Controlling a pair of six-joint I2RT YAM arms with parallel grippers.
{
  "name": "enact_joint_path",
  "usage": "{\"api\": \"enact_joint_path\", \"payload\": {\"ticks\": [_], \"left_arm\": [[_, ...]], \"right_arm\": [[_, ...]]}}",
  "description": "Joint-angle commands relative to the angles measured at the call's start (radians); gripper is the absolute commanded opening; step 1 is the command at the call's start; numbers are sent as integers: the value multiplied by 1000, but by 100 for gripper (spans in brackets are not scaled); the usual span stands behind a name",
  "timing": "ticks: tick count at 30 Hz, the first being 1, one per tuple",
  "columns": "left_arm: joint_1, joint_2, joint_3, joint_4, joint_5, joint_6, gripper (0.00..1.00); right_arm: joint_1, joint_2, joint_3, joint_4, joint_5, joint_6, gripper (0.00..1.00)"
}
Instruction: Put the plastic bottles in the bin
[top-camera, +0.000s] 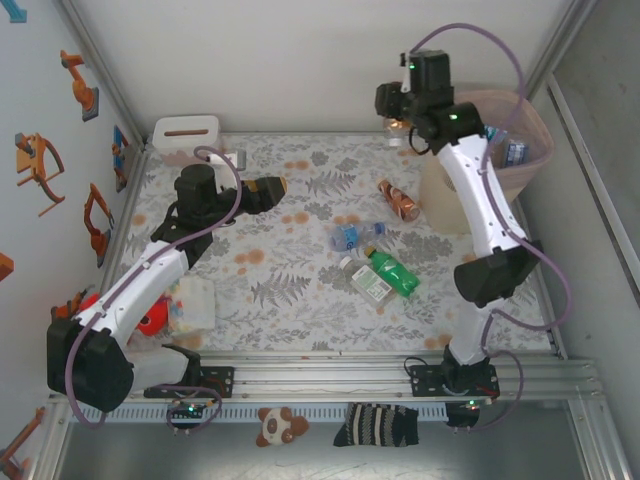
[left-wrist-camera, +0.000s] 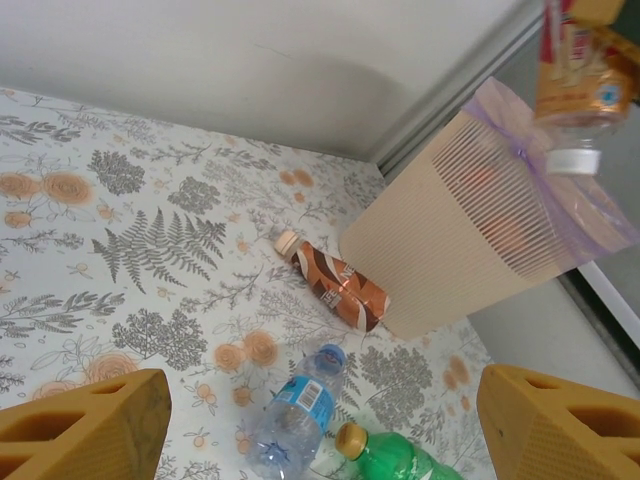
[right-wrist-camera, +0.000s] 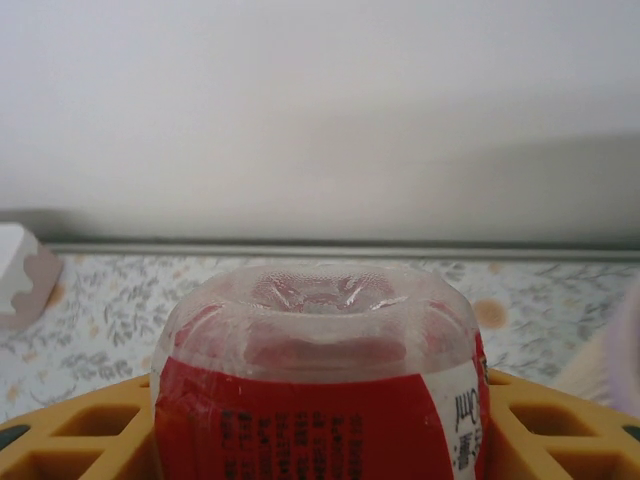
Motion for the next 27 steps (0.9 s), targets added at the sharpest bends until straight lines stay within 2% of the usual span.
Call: {"api": "enact_joint_path", "payload": {"ticks": [1,11,18,27], "left_arm": [[4,-22,-9,42,13,-12,80],[15,-24,-5,39,18,-9,79],[27,20,49,-10,1,13,79],[35,90,109,-22,15,-9,79]], "right_arm": [[-64,-64,14,-35,-4,11,59],[-335,-133,-66,-85,-142,26,59],[-457,-127,-163,-86,-219,0,59],[-520,-137,-293,-107,-107,-34,59]]}}
